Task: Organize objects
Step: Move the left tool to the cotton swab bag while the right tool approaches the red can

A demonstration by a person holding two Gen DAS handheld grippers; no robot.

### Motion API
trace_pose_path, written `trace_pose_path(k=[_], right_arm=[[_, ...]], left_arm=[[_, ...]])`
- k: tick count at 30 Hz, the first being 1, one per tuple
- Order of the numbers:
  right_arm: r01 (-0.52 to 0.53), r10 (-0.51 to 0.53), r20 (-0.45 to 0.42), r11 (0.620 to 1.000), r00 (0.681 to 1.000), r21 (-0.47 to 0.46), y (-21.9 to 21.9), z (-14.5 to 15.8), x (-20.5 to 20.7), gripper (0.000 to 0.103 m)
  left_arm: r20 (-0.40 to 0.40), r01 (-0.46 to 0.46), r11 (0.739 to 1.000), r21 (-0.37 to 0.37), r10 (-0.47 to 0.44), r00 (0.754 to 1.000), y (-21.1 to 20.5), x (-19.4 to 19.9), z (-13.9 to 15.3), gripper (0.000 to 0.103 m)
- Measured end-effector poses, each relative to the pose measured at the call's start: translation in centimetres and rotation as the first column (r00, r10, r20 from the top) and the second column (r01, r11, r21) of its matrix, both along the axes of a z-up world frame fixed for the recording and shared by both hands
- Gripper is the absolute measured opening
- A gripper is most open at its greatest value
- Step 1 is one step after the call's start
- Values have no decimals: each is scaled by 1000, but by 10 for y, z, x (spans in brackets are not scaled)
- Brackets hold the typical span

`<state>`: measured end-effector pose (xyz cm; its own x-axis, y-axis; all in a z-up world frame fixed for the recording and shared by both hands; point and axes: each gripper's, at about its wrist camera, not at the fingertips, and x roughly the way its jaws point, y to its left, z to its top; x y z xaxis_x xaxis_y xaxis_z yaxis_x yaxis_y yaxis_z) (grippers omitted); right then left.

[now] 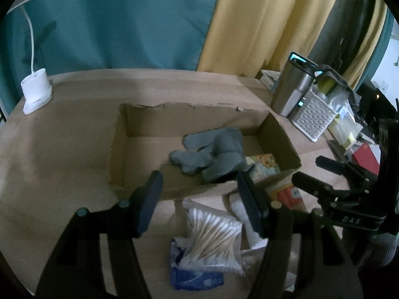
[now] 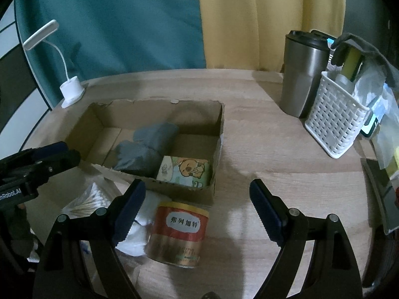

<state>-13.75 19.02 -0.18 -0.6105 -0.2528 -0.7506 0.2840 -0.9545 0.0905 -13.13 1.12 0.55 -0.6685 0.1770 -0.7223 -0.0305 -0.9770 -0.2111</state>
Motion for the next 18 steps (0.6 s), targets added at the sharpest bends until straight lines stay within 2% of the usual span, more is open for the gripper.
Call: trace_pose_path(k=[1,2,18], right_arm=[[-2,2,0,1000,1000,0,0,0,1,88],[-4,4,-1,1000,1000,0,1,-1,1,88],[-24,24,20,1000,1000,-12,3,-9,16,88]], left_arm=[[-2,-1,1000,4,1,1000,0,1,0,74],[-4,-1,1000,8,1,1000,-1,2,0,75],[22,2,1000,5,-2,1000,4,20,-11,75]])
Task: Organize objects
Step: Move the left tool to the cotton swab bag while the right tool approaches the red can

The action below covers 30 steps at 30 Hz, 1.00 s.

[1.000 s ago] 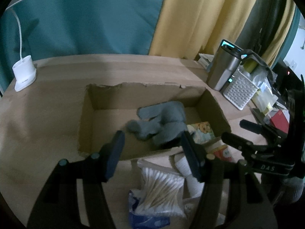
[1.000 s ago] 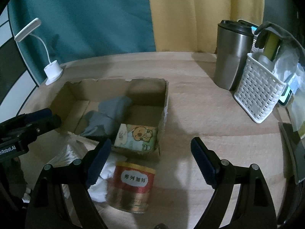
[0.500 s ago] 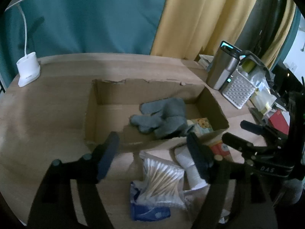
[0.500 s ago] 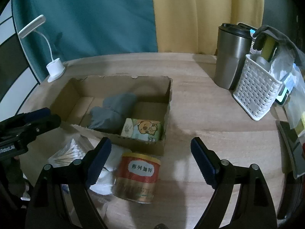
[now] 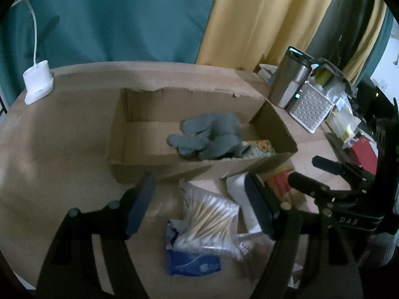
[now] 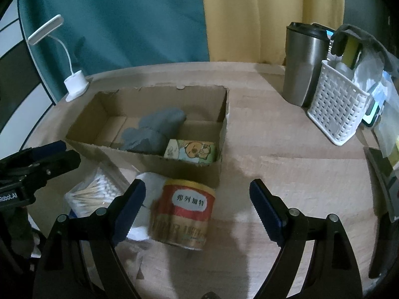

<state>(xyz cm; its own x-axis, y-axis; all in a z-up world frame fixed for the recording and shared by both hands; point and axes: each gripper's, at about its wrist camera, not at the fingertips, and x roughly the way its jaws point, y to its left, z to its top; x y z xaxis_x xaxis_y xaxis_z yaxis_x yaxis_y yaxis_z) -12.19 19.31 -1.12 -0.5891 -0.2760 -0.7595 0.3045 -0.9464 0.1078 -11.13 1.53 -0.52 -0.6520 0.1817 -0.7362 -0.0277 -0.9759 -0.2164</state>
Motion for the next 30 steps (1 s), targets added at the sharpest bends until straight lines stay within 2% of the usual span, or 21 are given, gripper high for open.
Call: trace_pose_path(k=[23,30], right_arm=[[-41,42,35,999,998,-29,3,-17,5,88],[-45,46,45,999,998,-27,3,-22,3,88]], left_arm=[[77,31,999,-41,-28,997,18,9,-28,75],[102,49,994,-94,-39,994,21,7,-38,75]])
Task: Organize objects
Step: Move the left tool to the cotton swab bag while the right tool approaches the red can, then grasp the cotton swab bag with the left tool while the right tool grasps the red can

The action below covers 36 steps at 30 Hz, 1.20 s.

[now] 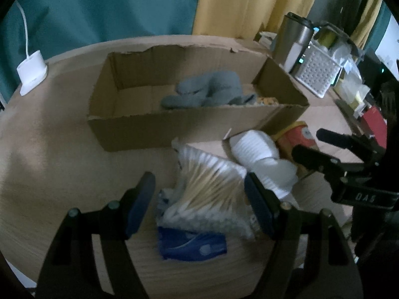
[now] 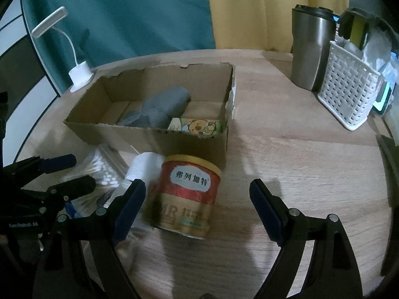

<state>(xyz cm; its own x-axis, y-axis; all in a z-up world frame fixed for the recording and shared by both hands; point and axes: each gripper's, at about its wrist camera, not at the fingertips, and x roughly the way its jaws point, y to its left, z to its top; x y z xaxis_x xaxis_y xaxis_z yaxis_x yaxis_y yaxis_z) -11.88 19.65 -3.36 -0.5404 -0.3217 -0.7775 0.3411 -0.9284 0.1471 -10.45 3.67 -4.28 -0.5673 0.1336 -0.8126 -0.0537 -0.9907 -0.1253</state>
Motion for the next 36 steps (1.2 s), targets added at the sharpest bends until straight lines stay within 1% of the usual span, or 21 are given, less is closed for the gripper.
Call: trace_pose_path(k=[2,5,9,14,17,18,20,23,25,28,30,33,34,35,36], right_arm=[[7,-7,7,1000,1000,4,0,-1,-2,88],[13,-13,10,1000,1000,1,1,-1,-4,88],[8,-8,12,1000,1000,-1,1,-3,-6,88],[2,-1,35,1000,999,-22,3,-8,-9,88],[1,0,42,1000,999,-26,5,-11,-10,87],[0,1,43,1000,999,-23,5,-11,-10,86],[-7,8,49,1000,999,-7,4,-13,-10,78],[-9,9,56,1000,998,3,4,-16,-9,76],[-6,6,55,1000,998,1,5,-15,-10,73],[3,-3,50,1000,999,1,6,-15,-11,65],[7,-7,49,1000,999,5,6,-15,-11,63],[6,-7,50,1000,999,8,5,-15,-10,59],[6,-6,48,1000,999,9,5,-15,-10,57],[7,-8,45,1000,999,14,5,-15,-10,57],[9,-10,46,1000,999,13,6,-16,-10,57]], left_arm=[[-14,12,1000,-20,-12,1000,4,0,1,75],[-9,21,999,-37,-21,1000,6,-2,-1,75],[-1,34,999,-40,-34,999,8,-5,-4,75],[24,55,997,-47,-54,998,9,-11,-11,75],[21,69,997,-47,-68,997,10,-12,-12,75],[21,78,996,-53,-77,997,12,-12,-13,75],[27,90,994,-56,-88,996,13,-13,-13,75],[28,103,993,-50,-101,994,15,-13,-10,75],[33,120,990,-68,-118,992,18,-13,-11,75],[39,141,986,-88,-138,990,22,-13,-14,75],[49,155,981,-115,-151,987,23,-14,-19,75],[43,154,983,-101,-151,988,20,-13,-22,74],[36,157,982,-103,-154,987,20,-13,-21,66],[32,162,981,-104,-160,987,20,-12,-21,62],[29,165,981,-102,-163,986,20,-11,-20,61]])
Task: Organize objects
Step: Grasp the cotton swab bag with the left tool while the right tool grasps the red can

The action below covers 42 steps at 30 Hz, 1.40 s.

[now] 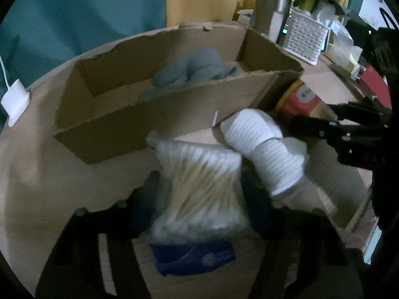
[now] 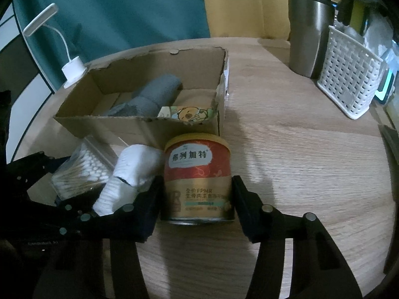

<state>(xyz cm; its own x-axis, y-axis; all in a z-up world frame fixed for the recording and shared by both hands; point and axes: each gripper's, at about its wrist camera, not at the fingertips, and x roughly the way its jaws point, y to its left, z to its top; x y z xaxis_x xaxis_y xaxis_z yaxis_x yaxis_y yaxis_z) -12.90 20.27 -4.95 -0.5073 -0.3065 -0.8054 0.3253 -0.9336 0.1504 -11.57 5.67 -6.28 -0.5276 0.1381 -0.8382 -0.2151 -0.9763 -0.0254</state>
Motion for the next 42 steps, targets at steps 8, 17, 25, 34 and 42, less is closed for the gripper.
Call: trace_pose_path(k=[8,17,25,34,42], right_arm=[[-16,16,-20,1000,1000,-7,-2,7,7,57],[9,-8,-69,1000,998,7,0,28,17,57],[12,-11,-100,1000,995,14,-3,41,25,57],[17,-15,-123,1000,992,13,-5,52,25,57],[8,-8,-148,1000,989,-2,-5,62,25,57]], left_arm=[[-46,-12,998,61,15,999,-10,4,13,50],[-102,-21,994,106,32,994,-20,19,35,49],[-152,-32,990,135,53,987,-31,27,56,49],[-194,-33,987,154,63,979,-37,30,74,49],[-215,-47,986,157,81,973,-37,28,84,49]])
